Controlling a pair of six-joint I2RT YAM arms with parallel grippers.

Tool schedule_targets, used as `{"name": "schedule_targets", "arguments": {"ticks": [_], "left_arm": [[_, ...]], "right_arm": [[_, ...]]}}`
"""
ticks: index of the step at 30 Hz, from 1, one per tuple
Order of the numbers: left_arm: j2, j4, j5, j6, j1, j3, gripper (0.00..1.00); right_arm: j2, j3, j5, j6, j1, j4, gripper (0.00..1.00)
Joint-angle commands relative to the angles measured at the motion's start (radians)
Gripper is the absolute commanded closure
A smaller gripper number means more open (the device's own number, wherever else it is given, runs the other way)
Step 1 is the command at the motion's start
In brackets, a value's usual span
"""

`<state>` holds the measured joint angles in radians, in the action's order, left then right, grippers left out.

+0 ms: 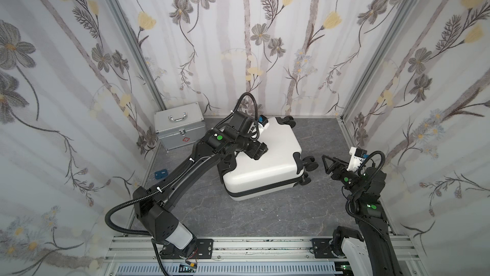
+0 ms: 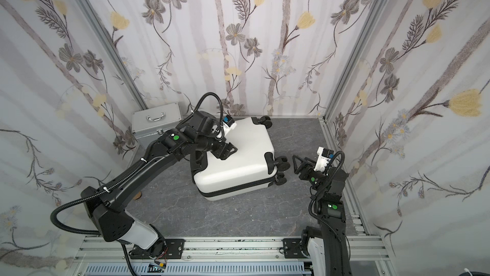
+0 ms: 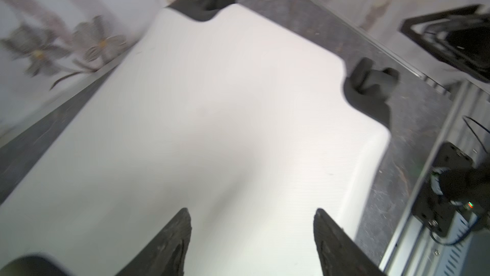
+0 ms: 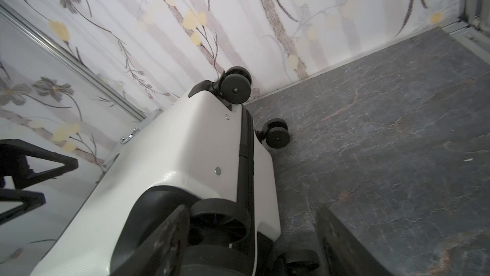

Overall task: Open the suitcase zippers
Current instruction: Pick up the suitcase from the center of the board.

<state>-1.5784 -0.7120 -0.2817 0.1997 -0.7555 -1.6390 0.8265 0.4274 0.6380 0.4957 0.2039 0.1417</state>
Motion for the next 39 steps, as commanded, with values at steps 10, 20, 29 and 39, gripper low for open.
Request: {"name": "schedule_targets", "arguments": {"ticks": [10,20,29,39], "left_arm": [[-0.647,-0.283,0.02,0.043,-0.198,-0.862,0.18],[-0.812,-0.448,0.116,-0.085,-0.269,-1.075,0.21],[-0.871,-0.39,0.185,-0.085,-0.304,-1.07,0.2],[-0.925,-0.454,0.289,0.013,-0.347,-1.078,0.31]], "right_arm": [[0.003,-0.096,-0.011,0.201,0.157,0.249,0.22],[0.019,-0.103,-0.02,0.182,0.192,0.226,0.22],[-0.022,-0.09,-0.033,0.15,0.19,0.18,0.23],[-0.052,-0.07,-0.054,0.11,0.191,0.138,0.23]]}}
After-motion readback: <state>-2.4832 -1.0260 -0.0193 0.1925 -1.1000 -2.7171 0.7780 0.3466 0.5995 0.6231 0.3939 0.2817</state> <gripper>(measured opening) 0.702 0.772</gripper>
